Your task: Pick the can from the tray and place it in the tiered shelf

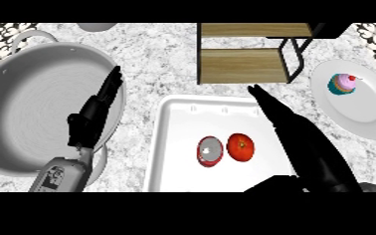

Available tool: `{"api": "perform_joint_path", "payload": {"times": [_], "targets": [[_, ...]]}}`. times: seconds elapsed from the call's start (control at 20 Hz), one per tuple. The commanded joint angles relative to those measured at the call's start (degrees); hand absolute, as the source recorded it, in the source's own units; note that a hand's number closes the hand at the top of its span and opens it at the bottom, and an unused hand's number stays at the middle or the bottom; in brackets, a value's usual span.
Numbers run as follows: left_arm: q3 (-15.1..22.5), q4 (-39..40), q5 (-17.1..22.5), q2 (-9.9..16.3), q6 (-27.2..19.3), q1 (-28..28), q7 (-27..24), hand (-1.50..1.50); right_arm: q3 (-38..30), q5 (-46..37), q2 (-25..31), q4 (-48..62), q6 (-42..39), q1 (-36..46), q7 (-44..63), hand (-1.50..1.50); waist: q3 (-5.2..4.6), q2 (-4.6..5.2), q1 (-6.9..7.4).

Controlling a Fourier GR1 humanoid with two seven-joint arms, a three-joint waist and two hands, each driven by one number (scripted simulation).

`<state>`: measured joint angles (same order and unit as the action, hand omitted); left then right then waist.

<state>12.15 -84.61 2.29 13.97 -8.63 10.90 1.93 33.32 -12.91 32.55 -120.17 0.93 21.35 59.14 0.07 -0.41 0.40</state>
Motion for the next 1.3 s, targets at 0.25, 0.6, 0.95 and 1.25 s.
{"api": "perform_joint_path", "payload": {"times": [0.25, 0.6, 0.95, 1.25], "targets": [[0.24, 3.23, -1.94, -2.92, -1.00, 0.34, 0.74, 0.00, 5.55, -4.45, -8.46, -3.70, -5.80, 5.89, 17.79, -1.50, -0.14, 0.27, -0.58], [-1.14, 4.17, -2.09, -1.24, 1.66, -2.31, -3.86, 0.00, 6.93, -10.77, -13.05, 3.02, -6.25, 7.26, 15.37, -1.50, -0.14, 0.36, -0.33], [-3.13, 1.95, -1.90, -1.38, 1.29, 0.82, 0.96, 0.00, 8.38, -16.51, -18.90, 2.43, -7.19, 5.83, 18.94, -1.50, -0.12, 0.26, -0.59], [-2.94, 2.24, -1.51, -2.49, 2.21, -1.33, -1.16, 0.00, 8.56, -19.03, -21.55, 5.95, -7.57, 3.07, 15.81, -1.50, -0.11, 0.30, -0.52]]}}
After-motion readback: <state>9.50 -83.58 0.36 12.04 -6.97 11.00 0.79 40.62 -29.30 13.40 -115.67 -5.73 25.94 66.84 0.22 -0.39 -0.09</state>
